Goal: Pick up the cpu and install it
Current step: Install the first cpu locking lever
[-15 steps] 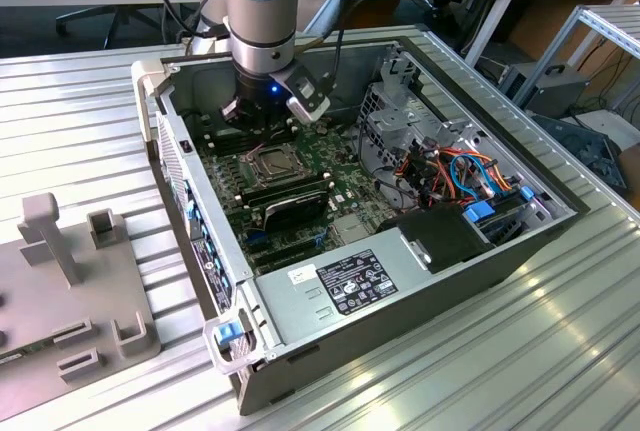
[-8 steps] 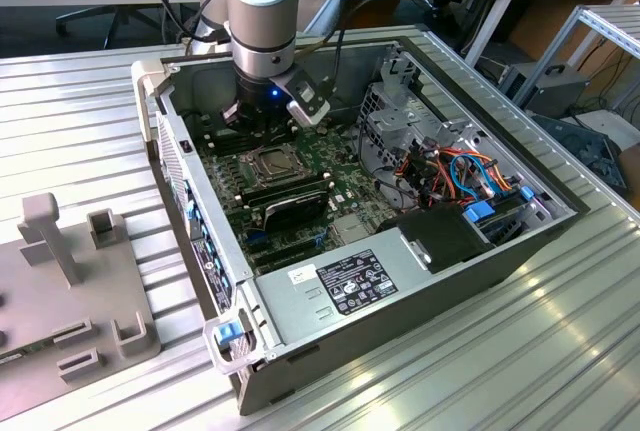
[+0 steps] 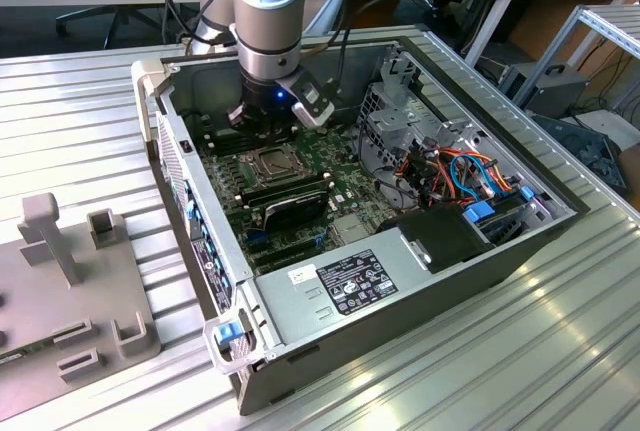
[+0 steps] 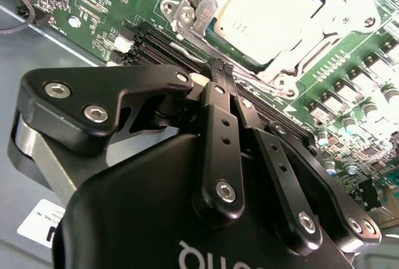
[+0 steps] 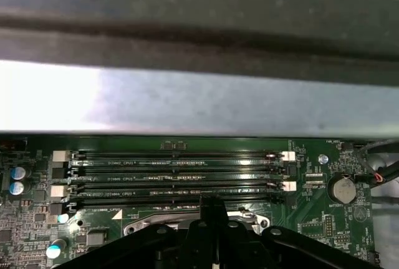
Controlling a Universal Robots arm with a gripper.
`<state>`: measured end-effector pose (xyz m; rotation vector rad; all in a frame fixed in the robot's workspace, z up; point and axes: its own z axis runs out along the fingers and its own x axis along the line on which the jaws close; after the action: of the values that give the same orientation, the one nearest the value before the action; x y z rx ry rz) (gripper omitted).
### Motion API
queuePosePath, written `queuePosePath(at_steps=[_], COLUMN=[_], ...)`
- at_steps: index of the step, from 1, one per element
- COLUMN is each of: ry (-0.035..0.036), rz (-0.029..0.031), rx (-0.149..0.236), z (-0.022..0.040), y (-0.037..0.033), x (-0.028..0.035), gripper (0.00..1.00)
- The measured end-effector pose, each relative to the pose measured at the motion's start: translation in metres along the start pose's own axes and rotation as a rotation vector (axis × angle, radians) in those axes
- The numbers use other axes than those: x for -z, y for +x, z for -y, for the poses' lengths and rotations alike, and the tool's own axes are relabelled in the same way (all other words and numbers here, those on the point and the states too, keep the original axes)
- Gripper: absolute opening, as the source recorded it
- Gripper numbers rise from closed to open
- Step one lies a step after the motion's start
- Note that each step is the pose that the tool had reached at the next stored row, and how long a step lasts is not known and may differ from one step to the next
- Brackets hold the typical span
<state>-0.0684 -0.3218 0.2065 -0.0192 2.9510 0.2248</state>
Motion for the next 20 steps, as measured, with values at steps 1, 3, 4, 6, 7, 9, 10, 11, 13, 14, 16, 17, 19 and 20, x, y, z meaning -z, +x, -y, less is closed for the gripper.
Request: queuePosePath(at_steps=[1, 3, 4, 6, 7, 9, 10, 11, 13, 14, 16, 17, 19, 20], ry=[0.0004, 0.0008, 0.0009, 0.0011, 0.0015, 0.0037, 0.0047, 0.0054, 0.0072, 0.0094, 0.0113, 0.0122, 0.0148, 0.0173], rz=[0.0000, 0.0000, -0.0001, -0.0001, -0.0001, -0.0003, -0.0002, -0.0003, -0.0003, -0.0003, -0.0004, -0.0005, -0.0003, -0.0005], rx=[0.000, 0.000, 0.000, 0.000, 0.000, 0.001, 0.001, 0.001, 0.001, 0.002, 0.002, 0.002, 0.003, 0.003], z=[0.0001, 0.0002, 0.0002, 0.0002, 0.0002, 0.0003, 0.0004, 0.0004, 0.0005, 0.0007, 0.0007, 0.0008, 0.0008, 0.0008], y=[-0.0011, -0.0025, -0.0028, -0.0030, -0.0034, -0.0044, -0.0050, -0.0056, -0.0065, -0.0073, -0.0078, -0.0078, -0.0080, -0.0080], x=[-0.0005, -0.0010, -0.0011, -0.0012, -0.0015, -0.0022, -0.0026, -0.0030, -0.0037, -0.0044, -0.0049, -0.0049, -0.0055, -0.0058], gripper=[0.11, 0.11, 0.11, 0.11, 0.11, 0.11, 0.11, 0.11, 0.11, 0.11, 0.11, 0.11, 0.11, 0.11])
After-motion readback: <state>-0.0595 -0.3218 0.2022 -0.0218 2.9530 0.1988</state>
